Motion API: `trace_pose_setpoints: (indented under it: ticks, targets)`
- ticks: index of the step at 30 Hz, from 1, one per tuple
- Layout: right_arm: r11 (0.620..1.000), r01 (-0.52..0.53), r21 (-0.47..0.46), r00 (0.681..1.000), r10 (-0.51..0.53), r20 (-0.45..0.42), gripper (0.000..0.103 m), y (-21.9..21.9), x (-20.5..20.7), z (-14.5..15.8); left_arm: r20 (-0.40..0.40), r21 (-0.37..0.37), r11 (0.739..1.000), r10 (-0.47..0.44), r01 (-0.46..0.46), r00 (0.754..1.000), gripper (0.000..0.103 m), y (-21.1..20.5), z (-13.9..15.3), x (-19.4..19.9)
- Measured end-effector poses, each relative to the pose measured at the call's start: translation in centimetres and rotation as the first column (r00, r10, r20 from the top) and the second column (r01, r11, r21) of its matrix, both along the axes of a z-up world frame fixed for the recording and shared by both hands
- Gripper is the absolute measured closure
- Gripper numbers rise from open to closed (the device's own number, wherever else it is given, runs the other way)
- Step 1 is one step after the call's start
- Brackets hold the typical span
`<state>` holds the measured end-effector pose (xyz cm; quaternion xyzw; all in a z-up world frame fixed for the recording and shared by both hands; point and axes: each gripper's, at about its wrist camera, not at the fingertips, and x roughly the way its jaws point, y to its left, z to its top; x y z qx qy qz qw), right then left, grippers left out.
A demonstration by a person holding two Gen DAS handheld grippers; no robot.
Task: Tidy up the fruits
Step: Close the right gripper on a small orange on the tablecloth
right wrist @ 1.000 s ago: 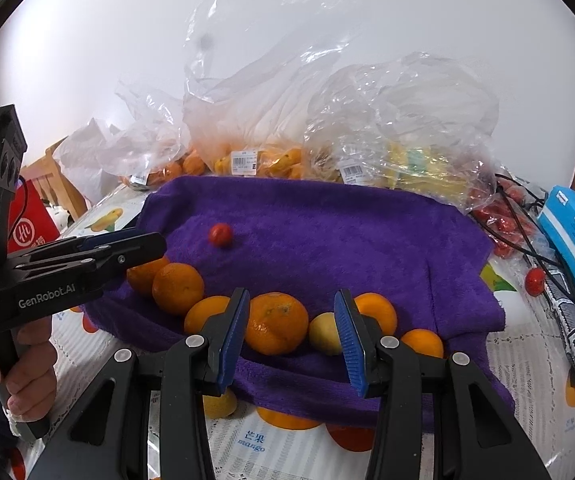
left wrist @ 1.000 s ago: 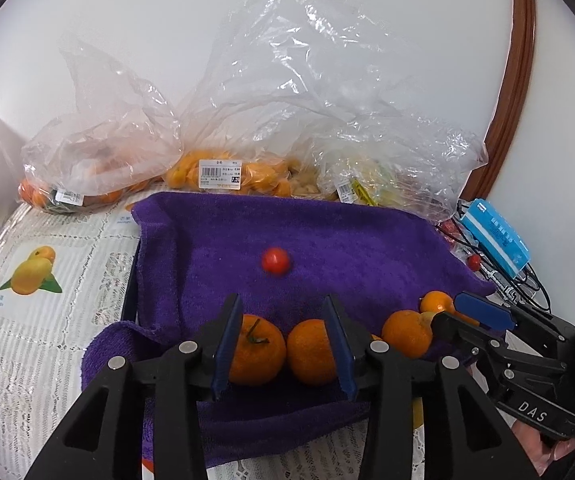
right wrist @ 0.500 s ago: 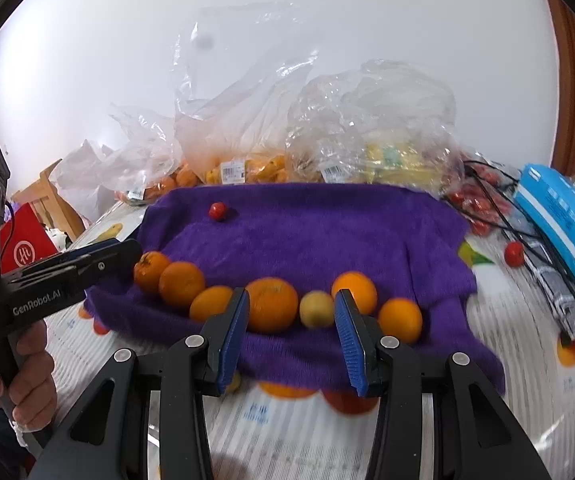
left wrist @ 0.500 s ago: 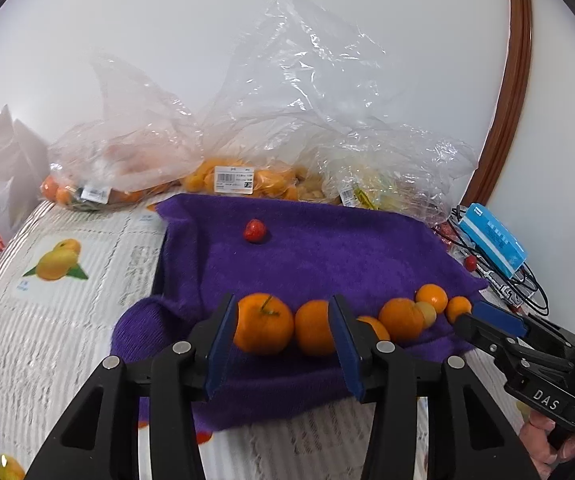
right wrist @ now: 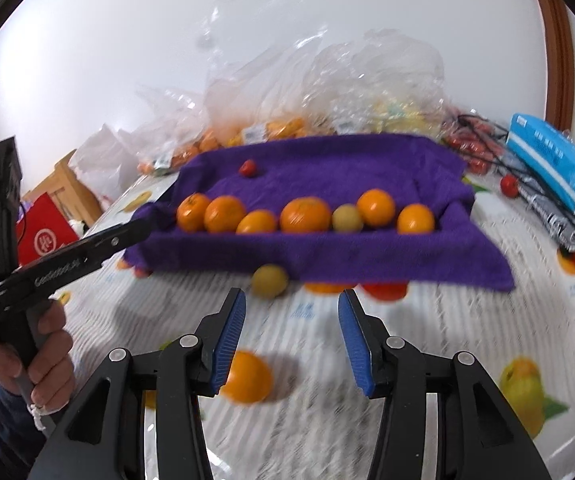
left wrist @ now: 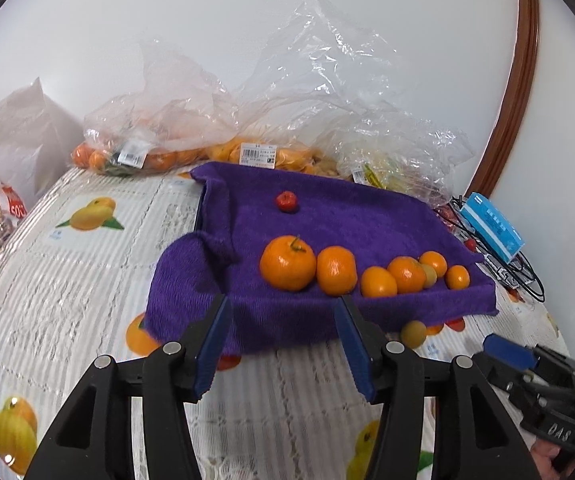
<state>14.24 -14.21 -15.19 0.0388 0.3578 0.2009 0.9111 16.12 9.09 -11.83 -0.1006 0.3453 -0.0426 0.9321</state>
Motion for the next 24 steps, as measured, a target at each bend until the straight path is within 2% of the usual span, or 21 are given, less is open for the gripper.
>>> trace_pose_setpoints:
  ticks: [10, 12, 13, 17, 24]
  targets:
    - [0.996, -0.009, -0.090, 0.996, 0.001, -0.085, 0.055, 2.7, -1.7, -2.1, -0.006, 0.013, 1.000, -0.008, 0.008, 1.000, 0.050, -0.3, -0.3, -1.6]
    - [0.993, 0.007, -0.118, 0.996, -0.017, -0.088, 0.060, 2.9, -1.6, -2.3, -0.006, 0.012, 1.000, -0.011, 0.011, 1.000, 0.050, -0.3, -0.3, -1.7]
    - [0.991, 0.008, -0.132, 0.995, -0.021, -0.097, 0.066, 3.1, -1.6, -2.5, -0.007, 0.011, 1.000, -0.013, 0.013, 1.000, 0.050, -0.4, -0.3, -1.7]
    - [0.984, 0.010, -0.176, 0.995, -0.027, -0.096, 0.067, 3.6, -1.7, -2.7, -0.024, 0.014, 1.000, -0.022, 0.022, 0.999, 0.050, -0.5, -0.7, -1.5]
    - [0.988, 0.034, -0.149, 0.994, -0.049, -0.099, 0.067, 1.7, -1.7, -2.3, -0.050, 0.032, 0.999, -0.035, 0.037, 0.998, 0.050, -1.0, -1.3, -1.4]
